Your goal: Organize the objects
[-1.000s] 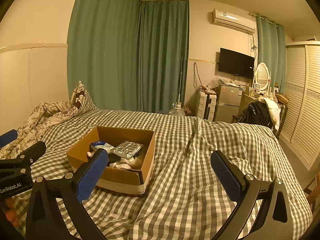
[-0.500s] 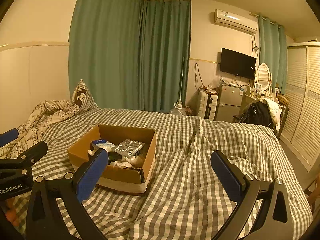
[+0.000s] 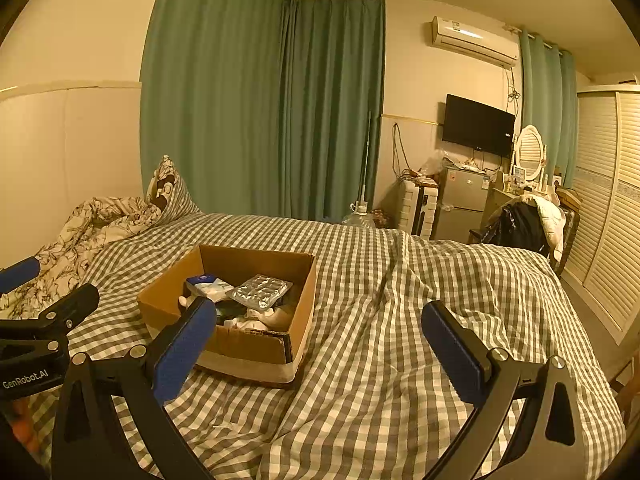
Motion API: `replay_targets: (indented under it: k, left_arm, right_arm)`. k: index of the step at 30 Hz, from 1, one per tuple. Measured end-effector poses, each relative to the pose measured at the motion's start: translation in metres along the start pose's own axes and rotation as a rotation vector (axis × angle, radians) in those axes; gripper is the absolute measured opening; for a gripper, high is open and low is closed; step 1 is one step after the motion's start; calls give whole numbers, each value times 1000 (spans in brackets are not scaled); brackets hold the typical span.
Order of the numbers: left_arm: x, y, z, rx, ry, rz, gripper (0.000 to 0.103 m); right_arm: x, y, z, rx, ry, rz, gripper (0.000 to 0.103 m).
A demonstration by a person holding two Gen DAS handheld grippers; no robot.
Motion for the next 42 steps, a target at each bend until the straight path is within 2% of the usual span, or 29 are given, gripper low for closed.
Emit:
replay_targets:
  k: [42]
  left_arm:
    - [-1,-2,-1,-9,-2,-15,103]
  right_arm:
    - [-6,4,-4,4,18,7,103]
Point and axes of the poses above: each gripper's, at about its wrist camera, not at the fingertips, and z roughly against the way its jaws point, y to its left, x to its top, the point moved 4 cm from there along -z, roughly the way its jaws point, and after that the axes turned 2 degrees about -x, right-handed, at the moved point
